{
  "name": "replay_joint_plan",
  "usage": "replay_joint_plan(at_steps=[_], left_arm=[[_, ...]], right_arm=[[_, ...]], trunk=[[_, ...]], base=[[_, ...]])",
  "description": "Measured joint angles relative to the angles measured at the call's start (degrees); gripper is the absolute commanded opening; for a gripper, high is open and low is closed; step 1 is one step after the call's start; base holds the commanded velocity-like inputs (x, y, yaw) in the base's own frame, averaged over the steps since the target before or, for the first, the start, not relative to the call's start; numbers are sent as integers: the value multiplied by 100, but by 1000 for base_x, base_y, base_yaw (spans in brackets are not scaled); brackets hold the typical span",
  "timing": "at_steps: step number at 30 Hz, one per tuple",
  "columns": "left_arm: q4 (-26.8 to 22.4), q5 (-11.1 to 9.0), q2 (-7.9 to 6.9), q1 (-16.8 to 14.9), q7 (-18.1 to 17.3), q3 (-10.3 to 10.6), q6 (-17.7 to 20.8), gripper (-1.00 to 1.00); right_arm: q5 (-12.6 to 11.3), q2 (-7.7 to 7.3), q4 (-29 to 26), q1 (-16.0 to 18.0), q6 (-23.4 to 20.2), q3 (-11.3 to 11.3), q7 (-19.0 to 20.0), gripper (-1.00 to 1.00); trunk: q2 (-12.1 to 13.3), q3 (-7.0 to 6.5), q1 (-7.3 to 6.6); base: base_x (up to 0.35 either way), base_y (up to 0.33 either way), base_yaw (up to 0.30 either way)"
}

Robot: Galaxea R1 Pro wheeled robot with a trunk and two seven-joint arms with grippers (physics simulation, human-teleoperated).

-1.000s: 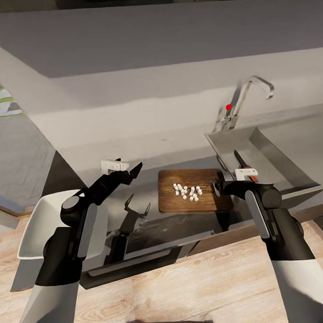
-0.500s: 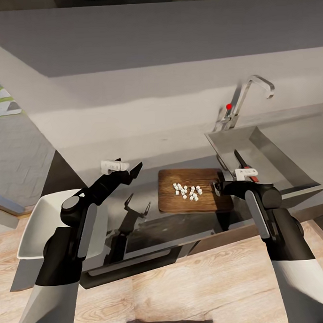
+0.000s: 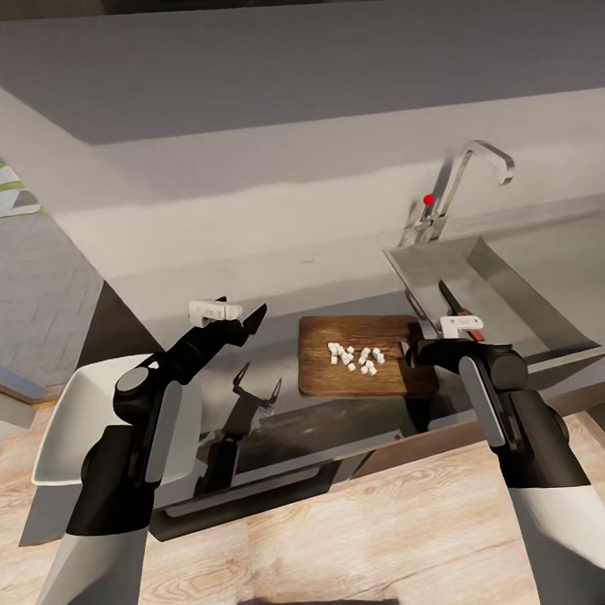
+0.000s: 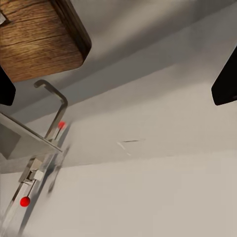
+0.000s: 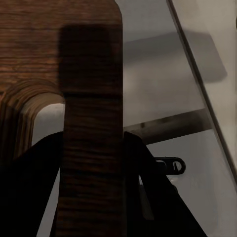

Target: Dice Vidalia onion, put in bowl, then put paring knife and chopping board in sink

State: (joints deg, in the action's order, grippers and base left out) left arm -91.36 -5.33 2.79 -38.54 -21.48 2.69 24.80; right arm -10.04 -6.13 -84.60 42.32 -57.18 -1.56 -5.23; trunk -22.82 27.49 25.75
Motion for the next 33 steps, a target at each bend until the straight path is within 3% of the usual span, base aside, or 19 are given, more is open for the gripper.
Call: replay_joint_plan(at_steps=[33], left_arm=[[0,0,9,0,1,9,-3,100]], right_arm=[[1,3,-2,0,3,0,-5,-100]], trunk=[[0,0,0]], base=[[-38,0,0]])
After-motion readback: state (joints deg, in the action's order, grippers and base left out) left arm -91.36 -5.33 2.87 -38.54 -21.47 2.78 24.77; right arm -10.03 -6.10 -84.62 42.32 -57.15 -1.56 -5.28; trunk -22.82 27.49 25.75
